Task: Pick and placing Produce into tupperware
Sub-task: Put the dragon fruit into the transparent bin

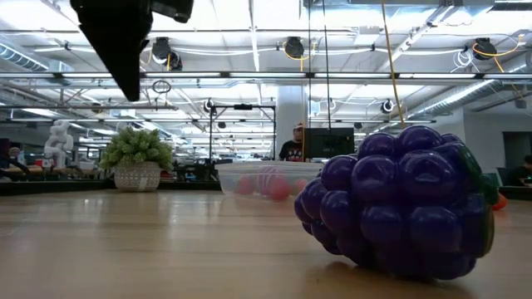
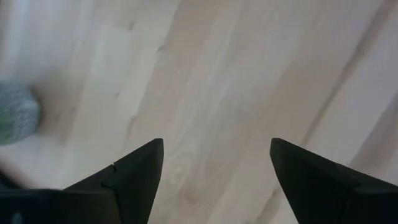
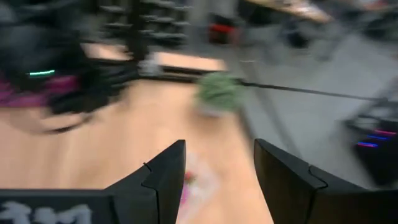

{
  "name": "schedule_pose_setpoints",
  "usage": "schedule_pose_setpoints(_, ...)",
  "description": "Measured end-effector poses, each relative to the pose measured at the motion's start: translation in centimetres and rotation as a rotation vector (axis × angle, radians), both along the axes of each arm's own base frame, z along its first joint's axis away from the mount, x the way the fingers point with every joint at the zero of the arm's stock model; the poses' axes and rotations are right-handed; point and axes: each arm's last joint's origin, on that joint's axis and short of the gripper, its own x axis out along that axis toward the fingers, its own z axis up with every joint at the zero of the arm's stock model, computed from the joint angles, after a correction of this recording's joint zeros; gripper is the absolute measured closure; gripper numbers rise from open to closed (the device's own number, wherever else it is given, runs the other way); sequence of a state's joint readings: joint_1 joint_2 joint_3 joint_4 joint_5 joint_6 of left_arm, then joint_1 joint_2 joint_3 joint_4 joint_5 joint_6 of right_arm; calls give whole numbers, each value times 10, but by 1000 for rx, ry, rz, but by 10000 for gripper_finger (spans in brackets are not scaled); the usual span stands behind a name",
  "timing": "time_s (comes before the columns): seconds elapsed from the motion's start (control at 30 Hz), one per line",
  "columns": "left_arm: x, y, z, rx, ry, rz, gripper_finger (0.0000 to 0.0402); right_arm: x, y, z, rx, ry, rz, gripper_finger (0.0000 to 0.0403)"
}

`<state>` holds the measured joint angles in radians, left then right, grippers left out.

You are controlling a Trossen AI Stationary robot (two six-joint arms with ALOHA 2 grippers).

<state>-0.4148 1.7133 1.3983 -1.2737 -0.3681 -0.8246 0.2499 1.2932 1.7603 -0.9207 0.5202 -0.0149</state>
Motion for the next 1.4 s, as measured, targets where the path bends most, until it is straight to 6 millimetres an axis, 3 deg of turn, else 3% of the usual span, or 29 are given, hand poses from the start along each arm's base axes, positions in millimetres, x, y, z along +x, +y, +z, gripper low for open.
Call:
schedule_pose_setpoints(0.3, -22, 3, 17, 47, 29, 42, 102, 15, 32, -31, 55, 194, 121, 222)
schedule_pose_setpoints(0.63, -55, -1, 48, 59, -95, 97, 100, 47, 58, -107, 80, 226, 312, 222)
schedule_pose_setpoints(0.9, -66, -4, 56, 48, -126, 102, 100, 51, 57, -158, 140, 261, 321, 222)
schedule_pose_setpoints(1.23, -66, -5, 56, 61, -125, 76, 101, 51, 45, -175, 176, 310, 245, 222)
schedule_pose_setpoints(1.4, -66, -5, 56, 63, -124, 70, 97, 52, 44, -161, 144, 313, 265, 222)
